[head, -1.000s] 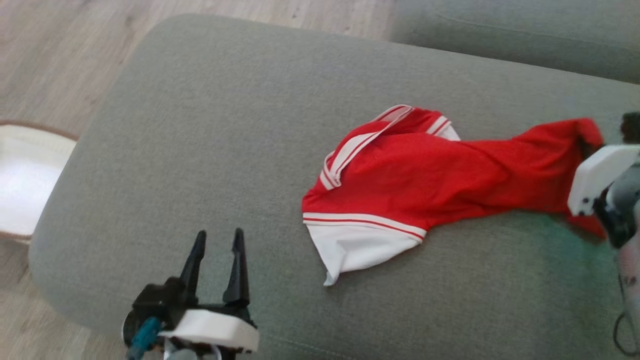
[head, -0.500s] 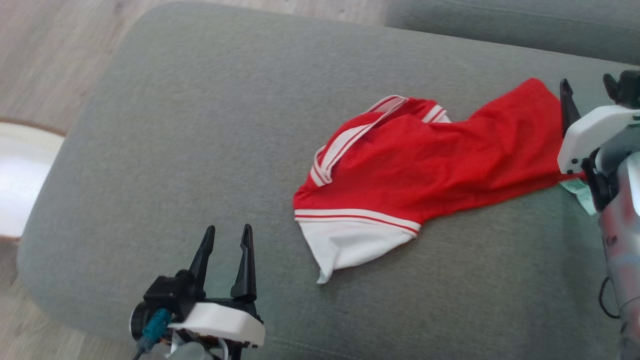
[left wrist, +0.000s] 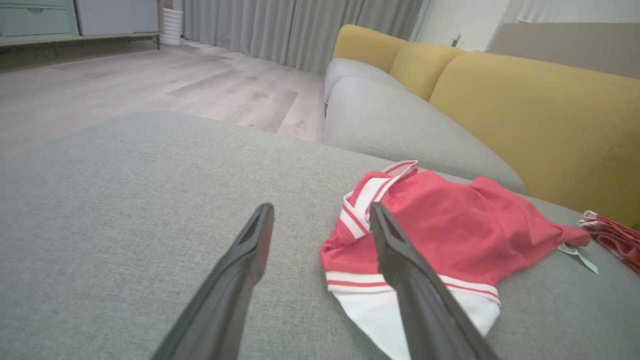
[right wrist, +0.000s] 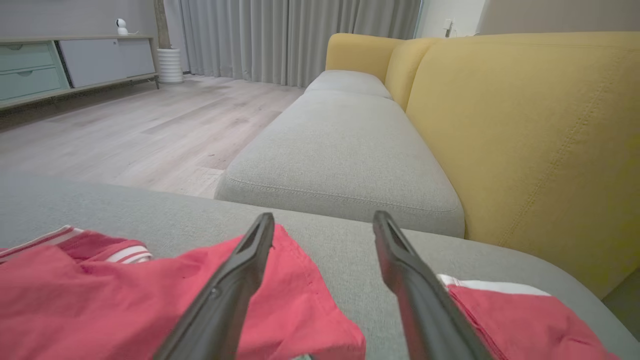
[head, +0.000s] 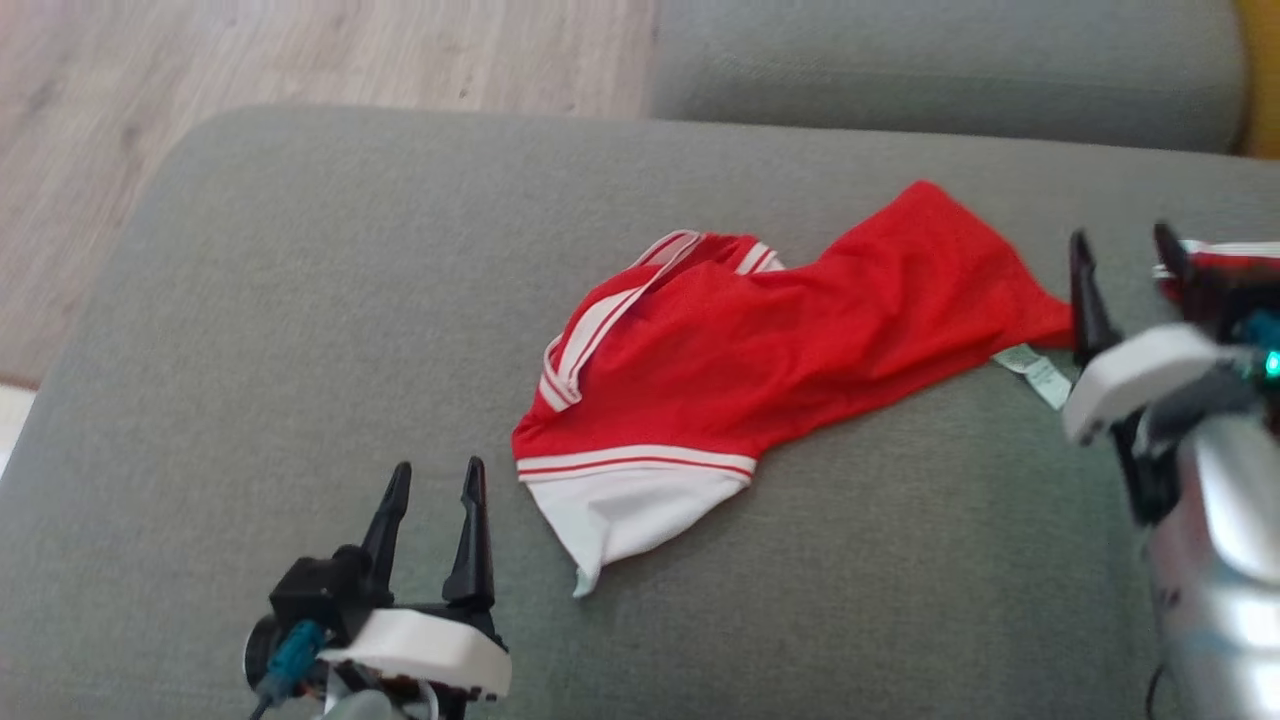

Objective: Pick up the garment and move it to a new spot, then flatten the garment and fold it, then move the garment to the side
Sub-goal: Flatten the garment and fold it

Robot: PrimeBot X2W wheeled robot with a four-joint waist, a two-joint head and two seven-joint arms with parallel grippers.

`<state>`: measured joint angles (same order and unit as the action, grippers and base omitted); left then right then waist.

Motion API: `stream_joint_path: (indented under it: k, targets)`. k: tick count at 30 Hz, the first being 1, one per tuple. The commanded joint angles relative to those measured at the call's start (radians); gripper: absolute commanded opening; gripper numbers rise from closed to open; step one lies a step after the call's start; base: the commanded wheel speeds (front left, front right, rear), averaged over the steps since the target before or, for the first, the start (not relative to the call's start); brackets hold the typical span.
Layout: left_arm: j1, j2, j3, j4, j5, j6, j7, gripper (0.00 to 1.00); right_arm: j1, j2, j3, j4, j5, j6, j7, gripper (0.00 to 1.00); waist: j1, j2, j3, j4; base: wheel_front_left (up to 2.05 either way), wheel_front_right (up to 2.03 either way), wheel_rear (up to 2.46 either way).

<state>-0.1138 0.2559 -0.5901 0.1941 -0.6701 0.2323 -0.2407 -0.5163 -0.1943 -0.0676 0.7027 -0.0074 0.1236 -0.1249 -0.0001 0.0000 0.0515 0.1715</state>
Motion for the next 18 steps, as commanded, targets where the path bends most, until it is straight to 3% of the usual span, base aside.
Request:
stream_joint_path:
  k: [1, 11, 18]
  targets:
    - [-0.015, 0.019, 0.027, -0.009, -0.009, -0.011, 0.008, 1.0, 0.018, 0.015, 0.018, -0.081, 0.004, 0.007, -0.01, 1.0, 0.0001, 0.0, -0.023, -0.025, 0.0, 0.0, 0.0]
    - [-0.151, 0.011, -0.028, 0.173, 0.008, -0.064, 0.103, 1.0, 0.317, 0.086, 0.062, -0.491, 0.021, 0.007, 0.082, 1.0, 0.0001, 0.0, 0.012, -0.087, 0.0, 0.0, 0.0]
    - [-0.298, -0.015, -0.036, 0.342, 0.02, -0.103, 0.12, 1.0, 0.419, 0.109, 0.102, -0.73, 0.031, 0.007, 0.156, 1.0, 0.0001, 0.0, 0.08, -0.134, 0.0, 0.0, 0.0]
